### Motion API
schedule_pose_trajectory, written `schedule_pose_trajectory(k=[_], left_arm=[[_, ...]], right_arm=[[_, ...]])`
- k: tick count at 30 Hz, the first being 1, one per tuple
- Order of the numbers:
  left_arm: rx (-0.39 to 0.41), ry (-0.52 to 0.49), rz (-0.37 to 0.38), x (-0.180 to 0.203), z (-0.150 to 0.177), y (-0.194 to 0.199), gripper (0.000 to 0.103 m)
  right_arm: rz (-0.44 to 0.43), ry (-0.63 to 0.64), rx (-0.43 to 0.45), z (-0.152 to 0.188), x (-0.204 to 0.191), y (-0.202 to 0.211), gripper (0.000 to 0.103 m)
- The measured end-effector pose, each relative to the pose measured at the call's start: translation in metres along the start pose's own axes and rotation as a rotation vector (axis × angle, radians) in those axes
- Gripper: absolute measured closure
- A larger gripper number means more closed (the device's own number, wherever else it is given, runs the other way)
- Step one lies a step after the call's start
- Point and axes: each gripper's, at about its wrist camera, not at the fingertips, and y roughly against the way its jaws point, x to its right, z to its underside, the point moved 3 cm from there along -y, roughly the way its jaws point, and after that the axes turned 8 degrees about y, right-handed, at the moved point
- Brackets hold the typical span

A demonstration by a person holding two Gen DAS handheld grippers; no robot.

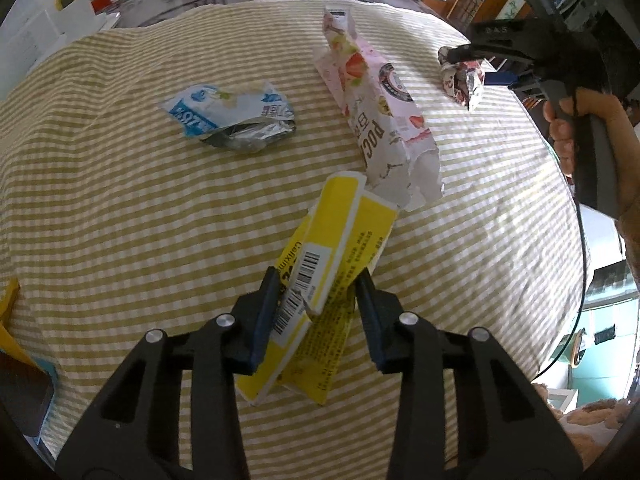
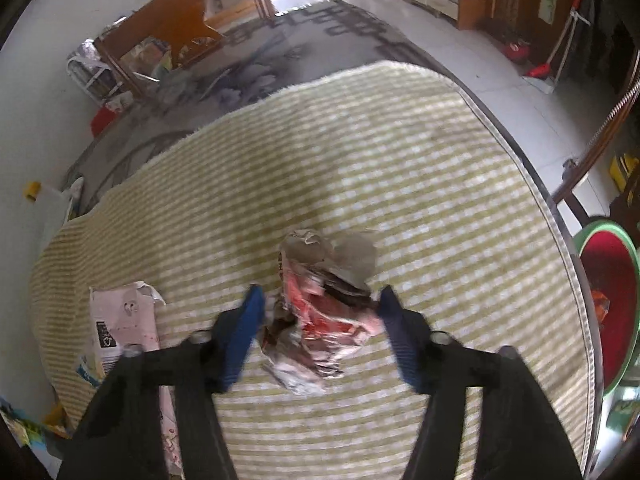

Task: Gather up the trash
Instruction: 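Grasp the yellow barcode box with the left tool while the right tool grasps the crumpled pink paper, then lift the yellow box and crumpled paper and carry both over the red bin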

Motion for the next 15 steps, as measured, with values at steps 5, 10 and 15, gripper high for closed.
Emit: schedule_pose_trajectory(k=[5,10,15], left_arm=[[0.001,0.020,0.003,-0.006,-0.001,0.001,0.057],[0.001,0.030,-0.008,-0.002,-0.007,-0.003,0.042],[0.006,0.023,-0.050,-0.004,-0.009,-0.009,0.032]], right_arm=[[-0.046,0.012,0.007,0.001,-0.002,0.010,0.064],[-0.079,0.056,0.018,0.005,-0.011,0.024,0.064],[-0.086,0.114,0.021,0.014,-0.022,0.033,0.064]])
